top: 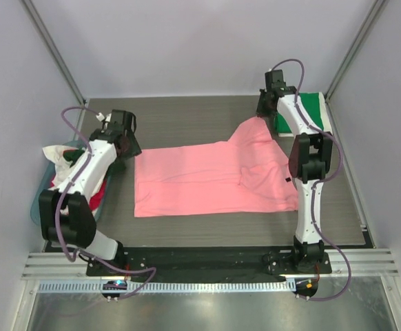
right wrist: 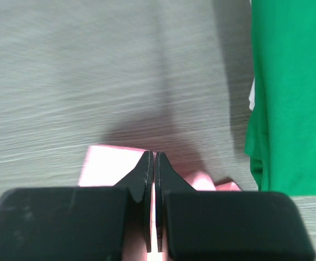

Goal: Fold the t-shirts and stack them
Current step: Fold the tshirt

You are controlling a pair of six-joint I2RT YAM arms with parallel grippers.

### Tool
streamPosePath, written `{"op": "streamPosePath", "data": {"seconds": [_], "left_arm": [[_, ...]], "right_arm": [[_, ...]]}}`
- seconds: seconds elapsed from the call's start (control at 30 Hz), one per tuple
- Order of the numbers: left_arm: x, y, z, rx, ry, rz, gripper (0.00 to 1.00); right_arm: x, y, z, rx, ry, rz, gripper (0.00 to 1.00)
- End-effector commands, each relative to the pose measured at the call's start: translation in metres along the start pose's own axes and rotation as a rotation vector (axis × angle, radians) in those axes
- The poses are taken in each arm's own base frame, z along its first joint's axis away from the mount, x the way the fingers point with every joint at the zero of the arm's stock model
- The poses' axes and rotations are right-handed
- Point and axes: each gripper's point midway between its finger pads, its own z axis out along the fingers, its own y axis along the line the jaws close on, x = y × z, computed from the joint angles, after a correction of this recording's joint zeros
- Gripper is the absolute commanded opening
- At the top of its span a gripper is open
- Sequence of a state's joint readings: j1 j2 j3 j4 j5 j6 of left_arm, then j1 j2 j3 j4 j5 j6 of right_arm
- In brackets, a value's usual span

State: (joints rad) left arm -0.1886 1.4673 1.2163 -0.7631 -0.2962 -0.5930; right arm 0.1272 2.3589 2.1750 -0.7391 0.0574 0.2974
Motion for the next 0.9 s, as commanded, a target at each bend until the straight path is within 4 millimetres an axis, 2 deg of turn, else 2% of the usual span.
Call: {"op": "streamPosePath", "data": {"seconds": [0.0, 0.07, 0.13, 0.17, 0.23, 0.27, 0.33, 0.37, 0.43, 0.47, 0.5, 0.57, 0.67, 0.87], "left_arm": [[-0.031, -0.014, 0.013, 0.038, -0.041, -0.027, 0.54], [-0.027, -0.015, 0.036, 0.011, 0.001, -0.027, 0.54], [-0.031, -0.019, 0.05, 0.007, 0.022, -0.03, 0.53], [-0.024, -0.019, 0.066, -0.013, 0.061, -0.024, 0.53], [-0.031, -0.02, 0.076, -0.023, 0.072, -0.036, 0.52], [-0.023, -0.021, 0.089, -0.04, 0.105, -0.026, 0.52], [-0.03, -0.025, 0.097, -0.043, 0.103, -0.026, 0.51], [-0.026, -0.024, 0.108, -0.062, 0.119, -0.019, 0.51], [-0.029, -0.022, 0.116, -0.078, 0.126, -0.022, 0.51], [-0.037, -0.024, 0.119, -0.078, 0.112, -0.029, 0.51], [-0.034, -0.023, 0.128, -0.088, 0.129, -0.028, 0.51], [-0.042, -0.021, 0.135, -0.091, 0.122, -0.044, 0.49], [-0.043, -0.023, 0.147, -0.071, 0.122, -0.047, 0.49], [-0.021, -0.026, 0.167, -0.053, 0.177, -0.062, 0.47]], "right_arm": [[-0.058, 0.026, -0.06, -0.104, -0.178, 0.006, 0.01], [-0.055, 0.025, -0.058, -0.106, -0.168, 0.006, 0.01], [-0.05, 0.024, -0.054, -0.101, -0.153, 0.009, 0.01], [-0.048, 0.024, -0.053, -0.1, -0.151, 0.005, 0.01], [-0.046, 0.022, -0.052, -0.096, -0.144, 0.005, 0.01], [-0.047, 0.022, -0.053, -0.096, -0.147, 0.007, 0.01], [-0.048, 0.016, -0.054, -0.09, -0.147, 0.018, 0.01], [-0.048, 0.015, -0.055, -0.089, -0.149, 0.022, 0.01], [-0.047, 0.017, -0.055, -0.127, -0.136, 0.031, 0.01], [-0.048, 0.017, -0.056, -0.128, -0.137, 0.035, 0.01], [-0.049, 0.016, -0.057, -0.128, -0.139, 0.038, 0.01], [-0.048, 0.014, -0.056, -0.128, -0.134, 0.045, 0.01], [-0.045, 0.016, -0.053, -0.142, -0.122, 0.046, 0.01], [-0.039, 0.016, -0.046, -0.143, -0.104, 0.048, 0.01]]}}
